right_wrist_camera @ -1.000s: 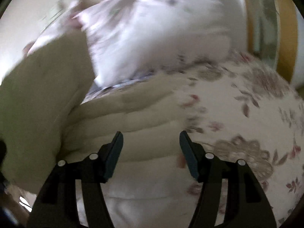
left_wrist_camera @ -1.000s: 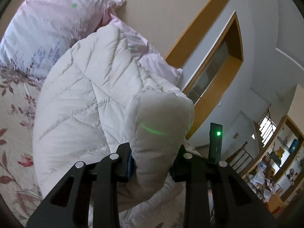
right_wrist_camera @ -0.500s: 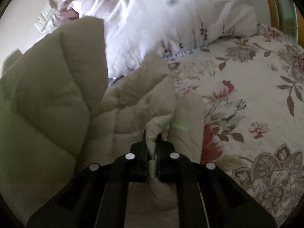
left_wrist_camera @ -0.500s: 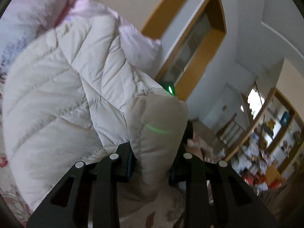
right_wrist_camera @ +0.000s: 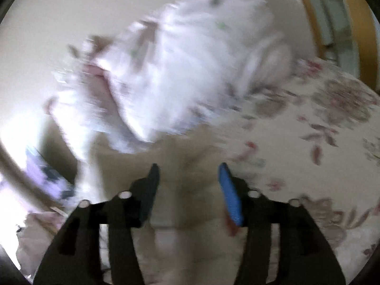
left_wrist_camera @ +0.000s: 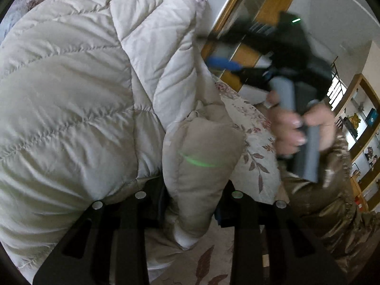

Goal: Fold large clothes

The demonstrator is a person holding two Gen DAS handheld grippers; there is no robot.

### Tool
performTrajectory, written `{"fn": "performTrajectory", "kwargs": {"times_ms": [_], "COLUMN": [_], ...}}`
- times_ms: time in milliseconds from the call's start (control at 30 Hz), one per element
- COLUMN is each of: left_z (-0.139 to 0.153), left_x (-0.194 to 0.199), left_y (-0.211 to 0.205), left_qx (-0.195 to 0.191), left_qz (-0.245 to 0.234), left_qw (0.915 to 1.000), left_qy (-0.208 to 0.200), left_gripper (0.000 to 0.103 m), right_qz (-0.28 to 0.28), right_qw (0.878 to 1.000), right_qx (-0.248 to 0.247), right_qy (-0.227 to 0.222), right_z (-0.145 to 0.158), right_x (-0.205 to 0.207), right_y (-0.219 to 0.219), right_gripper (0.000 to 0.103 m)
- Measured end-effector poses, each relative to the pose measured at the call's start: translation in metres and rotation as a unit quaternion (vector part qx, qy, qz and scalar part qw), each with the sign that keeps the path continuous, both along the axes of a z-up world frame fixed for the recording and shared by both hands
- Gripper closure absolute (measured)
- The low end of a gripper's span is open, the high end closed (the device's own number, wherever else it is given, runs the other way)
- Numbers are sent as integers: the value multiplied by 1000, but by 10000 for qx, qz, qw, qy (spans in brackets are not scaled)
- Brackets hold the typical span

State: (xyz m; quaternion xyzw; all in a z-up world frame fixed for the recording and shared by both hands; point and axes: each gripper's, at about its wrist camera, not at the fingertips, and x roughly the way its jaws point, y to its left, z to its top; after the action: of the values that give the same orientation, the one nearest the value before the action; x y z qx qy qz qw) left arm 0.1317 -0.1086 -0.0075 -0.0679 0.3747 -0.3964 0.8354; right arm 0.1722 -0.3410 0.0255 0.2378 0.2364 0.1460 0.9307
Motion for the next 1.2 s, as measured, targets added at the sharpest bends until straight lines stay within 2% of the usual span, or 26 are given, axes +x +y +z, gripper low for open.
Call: {"fn": "performTrajectory", "kwargs": {"times_ms": [133,267,467,500,533,600,633,767,867,900,1000,1067,1200], "left_z": [-1,0,3,3,4,6,8,28,54,64,82,86,84], "left_x": [6,11,5,5,3,0,-1,-12,-16,-16,0,19,45], "left_y": [0,-1,-15,-17,-21,-24,-24,-17,7,17,47,67,92], "left_qx": [51,147,351,405,450,531,542,475,87,-6,-19,-5,-83], "left_qz": [32,60,65,73,76,58,49,-190,-250,-157,469,969,1535], "left_qw": [10000,9999,9993,9990,9987,9980,9978,9980,9984,9981,9948,9920,9865], "left_qy": [53,35,-120,-177,-228,-333,-369,-381,-497,-596,-909,-806,-572], "left_gripper": [71,71,71,71,71,70,69,55,43,39,37,37,37], "right_qz": [454,760,1021,1008,981,866,788,709,593,559,453,380,296], "right_qw": [9984,9969,9943,9943,9944,9953,9961,9970,9980,9983,9988,9990,9992], "right_qx": [127,-180,-208,-249,-293,-367,-368,-274,-175,-114,-1,71,119], "right_qy": [-321,-1,218,234,245,247,177,127,117,137,181,220,237], "right_z": [16,11,0,-1,-3,-6,-7,-12,-16,-19,-25,-29,-31], "right_x": [-9,2,10,8,9,11,12,22,30,33,38,42,44], "right_y": [14,37,58,60,61,62,60,53,46,43,36,31,26], "right_gripper": [35,35,36,46,74,86,89,90,90,90,90,90,90]}}
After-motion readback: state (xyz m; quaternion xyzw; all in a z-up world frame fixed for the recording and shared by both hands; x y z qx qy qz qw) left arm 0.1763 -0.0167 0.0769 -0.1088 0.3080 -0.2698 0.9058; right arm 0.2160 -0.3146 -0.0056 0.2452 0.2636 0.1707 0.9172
